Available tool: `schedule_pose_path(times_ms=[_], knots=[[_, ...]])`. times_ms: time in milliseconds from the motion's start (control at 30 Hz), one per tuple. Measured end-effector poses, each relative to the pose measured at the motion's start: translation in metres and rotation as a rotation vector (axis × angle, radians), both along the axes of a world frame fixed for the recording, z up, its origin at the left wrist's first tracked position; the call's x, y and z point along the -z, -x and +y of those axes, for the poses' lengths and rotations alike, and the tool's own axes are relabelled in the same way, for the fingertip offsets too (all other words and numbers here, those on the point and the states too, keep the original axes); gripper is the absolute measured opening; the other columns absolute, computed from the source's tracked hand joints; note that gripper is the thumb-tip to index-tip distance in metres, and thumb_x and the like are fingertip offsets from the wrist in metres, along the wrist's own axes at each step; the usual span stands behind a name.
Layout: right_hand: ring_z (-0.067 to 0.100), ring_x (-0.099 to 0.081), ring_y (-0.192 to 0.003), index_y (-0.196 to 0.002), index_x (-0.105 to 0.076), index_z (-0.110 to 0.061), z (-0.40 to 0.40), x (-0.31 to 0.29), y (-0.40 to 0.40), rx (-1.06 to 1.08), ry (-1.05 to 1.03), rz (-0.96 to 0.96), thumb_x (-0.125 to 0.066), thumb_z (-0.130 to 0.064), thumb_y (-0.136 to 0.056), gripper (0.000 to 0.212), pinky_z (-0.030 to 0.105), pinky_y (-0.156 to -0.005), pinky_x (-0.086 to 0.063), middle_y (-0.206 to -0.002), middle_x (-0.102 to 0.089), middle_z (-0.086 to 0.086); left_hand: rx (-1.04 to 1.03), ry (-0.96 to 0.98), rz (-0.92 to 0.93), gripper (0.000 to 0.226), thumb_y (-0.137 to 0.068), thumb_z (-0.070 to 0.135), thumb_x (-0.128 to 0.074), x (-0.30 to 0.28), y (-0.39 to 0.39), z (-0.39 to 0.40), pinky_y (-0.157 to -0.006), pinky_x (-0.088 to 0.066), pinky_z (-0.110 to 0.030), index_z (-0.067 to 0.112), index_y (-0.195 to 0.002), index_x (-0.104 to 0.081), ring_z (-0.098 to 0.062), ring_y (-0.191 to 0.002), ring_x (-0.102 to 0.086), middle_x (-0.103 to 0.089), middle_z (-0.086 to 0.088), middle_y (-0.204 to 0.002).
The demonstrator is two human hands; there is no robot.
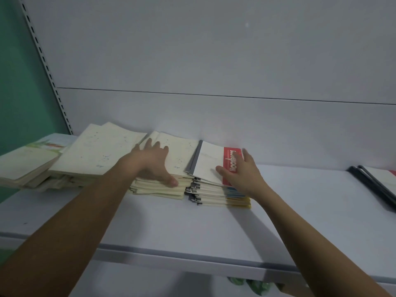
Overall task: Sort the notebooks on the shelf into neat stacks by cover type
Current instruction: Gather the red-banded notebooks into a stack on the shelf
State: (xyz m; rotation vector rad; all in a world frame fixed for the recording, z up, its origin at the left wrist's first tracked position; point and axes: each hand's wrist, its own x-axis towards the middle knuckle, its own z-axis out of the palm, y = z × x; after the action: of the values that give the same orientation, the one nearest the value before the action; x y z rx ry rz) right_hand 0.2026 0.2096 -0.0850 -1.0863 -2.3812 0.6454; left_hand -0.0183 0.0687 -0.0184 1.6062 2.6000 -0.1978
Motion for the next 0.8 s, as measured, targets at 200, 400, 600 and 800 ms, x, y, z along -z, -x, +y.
schedule_pose_path(times_ms=[200, 400, 600, 800], knots=[[0.025, -0.029, -0.139, -0.143, -0.038, -0.018, -0.029, -0.016, -0.01, -0.313, -0.164, -0.341, -0.053, -0.069, -0.083, 0.08, 0.039, -0.112, -0.026, -0.149, -0.036, -0.001, -0.064, -0.582, -0.706, 0.093, -0.078, 0.084, -0.037, 0.01, -0.054, 0.028, -0.108, -0.035, -0.039, 0.011, -0.133, -0.054, -0.024, -0.129, -0.047, -0.052, -0.008, -0.141], [0.01, -0.06, -0.082, -0.114, -0.065, -0.032, -0.033, -0.038, -0.028, -0.289, 0.01, 0.126, -0.036, -0.051, -0.099, 0.038, 0.026, -0.073, -0.044, -0.079, -0.062, -0.013, -0.273, -0.781, -1.074, 0.047, -0.095, 0.048, -0.048, 0.001, -0.067, 0.027, -0.092, -0.053, -0.045, 0.004, -0.096, -0.063, -0.031, -0.085, -0.071, -0.072, -0.013, -0.098], [0.001, -0.06, -0.102, -0.139, -0.049, -0.037, -0.05, -0.041, -0.015, -0.42, -0.048, 0.174, -0.038, -0.047, -0.101, 0.041, 0.02, -0.088, -0.043, -0.118, -0.062, -0.023, -0.345, -0.665, -1.94, 0.043, -0.093, 0.031, -0.054, -0.015, -0.071, 0.013, -0.065, -0.058, -0.047, -0.003, -0.119, -0.055, -0.039, -0.076, -0.07, -0.068, -0.022, -0.093], [-0.004, -0.048, -0.117, -0.149, -0.028, -0.035, -0.048, -0.036, -0.018, -0.437, 0.132, 0.145, -0.061, -0.051, -0.088, 0.071, 0.022, -0.1, -0.039, -0.13, -0.044, -0.032, -0.424, -0.802, -1.779, 0.042, -0.09, -0.005, -0.042, -0.01, -0.056, -0.005, -0.067, -0.059, -0.054, 0.002, -0.131, -0.046, -0.042, -0.1, -0.063, -0.063, -0.025, -0.111]])
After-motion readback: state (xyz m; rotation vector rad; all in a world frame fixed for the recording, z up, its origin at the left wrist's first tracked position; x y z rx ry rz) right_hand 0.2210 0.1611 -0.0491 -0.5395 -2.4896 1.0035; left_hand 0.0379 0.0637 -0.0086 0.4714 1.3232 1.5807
